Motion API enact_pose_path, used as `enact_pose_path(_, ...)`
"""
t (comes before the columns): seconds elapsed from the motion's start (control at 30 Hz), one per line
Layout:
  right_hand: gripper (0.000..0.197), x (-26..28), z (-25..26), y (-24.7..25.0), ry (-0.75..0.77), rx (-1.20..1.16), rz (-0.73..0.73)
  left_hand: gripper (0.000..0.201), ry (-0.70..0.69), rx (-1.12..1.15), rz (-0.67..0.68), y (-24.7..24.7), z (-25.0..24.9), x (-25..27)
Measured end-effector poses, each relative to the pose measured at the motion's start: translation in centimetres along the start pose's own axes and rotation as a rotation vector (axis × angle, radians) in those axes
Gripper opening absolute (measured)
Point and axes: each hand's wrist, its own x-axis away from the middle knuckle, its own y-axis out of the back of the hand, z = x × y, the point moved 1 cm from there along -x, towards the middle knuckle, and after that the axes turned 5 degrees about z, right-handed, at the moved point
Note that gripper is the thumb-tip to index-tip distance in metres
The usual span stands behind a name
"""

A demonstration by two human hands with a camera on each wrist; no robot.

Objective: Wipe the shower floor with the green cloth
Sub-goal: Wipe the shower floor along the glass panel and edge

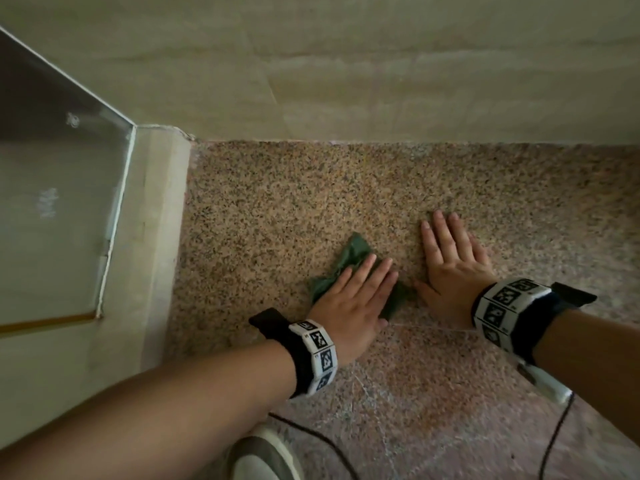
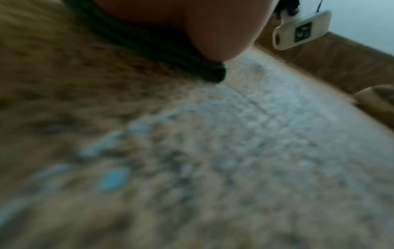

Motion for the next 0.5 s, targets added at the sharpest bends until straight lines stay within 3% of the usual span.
enact_pose_path(0.1, 0.095, -0.1, -0.1, 0.0, -0.002, 0.012, 0.002, 0.070, 0.030, -0.054, -0.012, 0.5, 2.2, 0.4)
enact_pose_path(0.23, 0.095, -0.1, -0.2, 0.1, -0.003, 0.020, 0.014, 0.063, 0.367, 0.097, -0.011, 0.3, 8.2, 3.0)
enact_pose_path(0.33, 0.095, -0.2, -0.2, 0.0, -0.004, 0.033, 0.018, 0.066, 0.578, 0.207, -0.016, -2.1, 11.9, 7.7)
enact_pose_path(0.43, 0.094, -0.2, -0.1, 0.1, -0.008, 0.056, 0.018, 0.068, 0.659, 0.253, 0.082, -4.3, 11.4, 11.6)
enact_pose_path(0.5, 0.092, -0.3, -0.3, -0.1, -0.003, 0.067, -0.015, 0.068, 0.651, 0.290, 0.074, -4.3, 10.8, 12.3)
